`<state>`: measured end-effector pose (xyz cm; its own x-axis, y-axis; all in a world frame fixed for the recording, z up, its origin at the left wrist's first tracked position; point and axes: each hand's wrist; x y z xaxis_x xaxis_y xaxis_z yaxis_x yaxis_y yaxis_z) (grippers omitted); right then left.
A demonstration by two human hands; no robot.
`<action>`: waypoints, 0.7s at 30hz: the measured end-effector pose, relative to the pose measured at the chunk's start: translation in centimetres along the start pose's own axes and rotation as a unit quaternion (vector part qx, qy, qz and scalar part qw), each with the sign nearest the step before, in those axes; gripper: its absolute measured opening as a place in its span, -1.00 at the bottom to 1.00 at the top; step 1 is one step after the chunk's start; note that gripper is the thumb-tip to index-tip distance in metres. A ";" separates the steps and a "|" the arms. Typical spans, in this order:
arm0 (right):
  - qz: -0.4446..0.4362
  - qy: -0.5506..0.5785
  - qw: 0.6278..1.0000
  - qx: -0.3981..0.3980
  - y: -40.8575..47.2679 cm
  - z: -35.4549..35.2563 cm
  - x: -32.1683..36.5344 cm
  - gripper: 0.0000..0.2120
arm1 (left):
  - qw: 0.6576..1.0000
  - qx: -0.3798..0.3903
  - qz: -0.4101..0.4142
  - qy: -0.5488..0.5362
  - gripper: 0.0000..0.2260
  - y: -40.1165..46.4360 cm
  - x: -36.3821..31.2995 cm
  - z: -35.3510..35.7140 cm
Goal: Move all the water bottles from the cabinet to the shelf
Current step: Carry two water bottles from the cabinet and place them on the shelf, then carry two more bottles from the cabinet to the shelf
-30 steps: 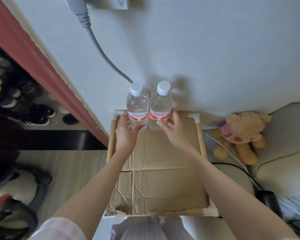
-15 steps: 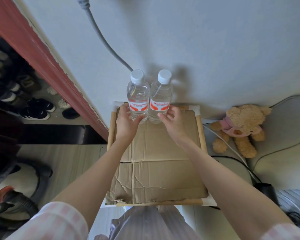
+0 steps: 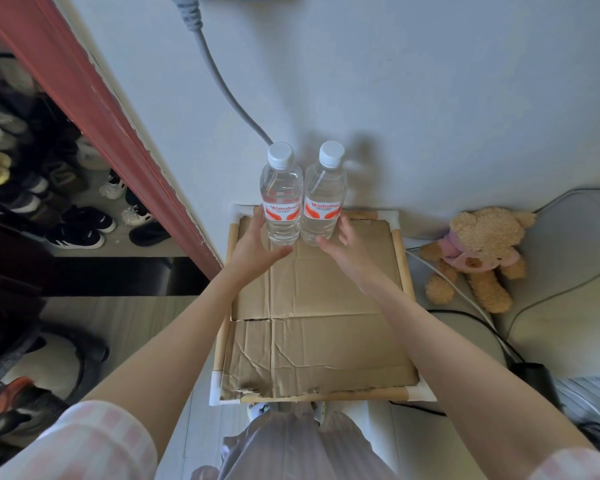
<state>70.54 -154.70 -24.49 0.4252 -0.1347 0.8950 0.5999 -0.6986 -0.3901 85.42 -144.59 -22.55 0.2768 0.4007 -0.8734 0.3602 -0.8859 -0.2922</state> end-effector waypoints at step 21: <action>-0.289 -0.533 0.758 0.239 -9.6 4.5 -2.2 -0.29 | 0.888 -0.255 -0.147 0.353 -0.41 -25.0 6.3 5.2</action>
<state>66.87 -144.59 -23.71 0.1510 0.9196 0.3626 0.9636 -0.0550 -0.2616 73.50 -121.17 -22.79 0.5282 0.8035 -0.2745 0.8162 -0.5696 -0.0966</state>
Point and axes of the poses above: each hand's wrist, its own y-axis towards the middle knuckle, its own z-axis out of the palm, x = y × z, and after that the axes turned 6 degrees about x, right-handed
